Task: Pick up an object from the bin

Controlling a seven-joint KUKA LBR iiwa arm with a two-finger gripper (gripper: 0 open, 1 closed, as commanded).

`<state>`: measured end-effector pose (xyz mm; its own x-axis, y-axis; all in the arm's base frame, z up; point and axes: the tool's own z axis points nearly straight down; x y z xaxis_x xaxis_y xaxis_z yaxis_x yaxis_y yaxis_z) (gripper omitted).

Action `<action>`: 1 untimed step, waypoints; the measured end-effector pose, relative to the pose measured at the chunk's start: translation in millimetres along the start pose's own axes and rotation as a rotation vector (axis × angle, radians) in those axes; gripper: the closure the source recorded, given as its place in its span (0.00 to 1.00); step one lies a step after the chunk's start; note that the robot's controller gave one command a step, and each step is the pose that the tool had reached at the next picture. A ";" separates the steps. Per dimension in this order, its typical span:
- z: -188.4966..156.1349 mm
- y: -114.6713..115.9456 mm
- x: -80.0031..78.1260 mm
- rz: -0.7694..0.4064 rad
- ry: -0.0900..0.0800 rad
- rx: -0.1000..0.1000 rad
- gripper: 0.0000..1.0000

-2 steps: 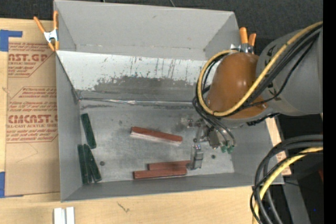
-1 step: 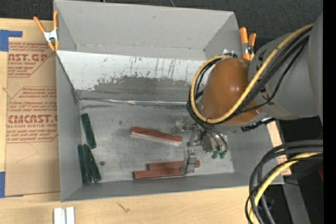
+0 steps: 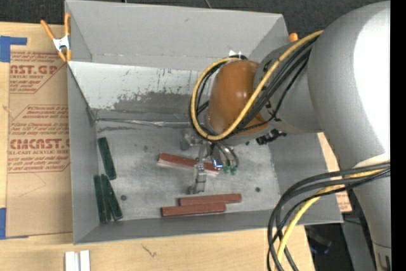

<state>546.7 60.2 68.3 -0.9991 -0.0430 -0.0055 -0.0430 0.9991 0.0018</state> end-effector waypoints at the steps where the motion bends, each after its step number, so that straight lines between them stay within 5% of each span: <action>1: -8.1 -19.1 56.0 -0.056 -0.032 0.000 1.00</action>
Offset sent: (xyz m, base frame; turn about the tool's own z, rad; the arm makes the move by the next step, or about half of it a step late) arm 0.0000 0.0000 0.0000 0.0000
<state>491.5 38.6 76.0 -0.9944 -0.0990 -0.0373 -0.0991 0.9951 0.0010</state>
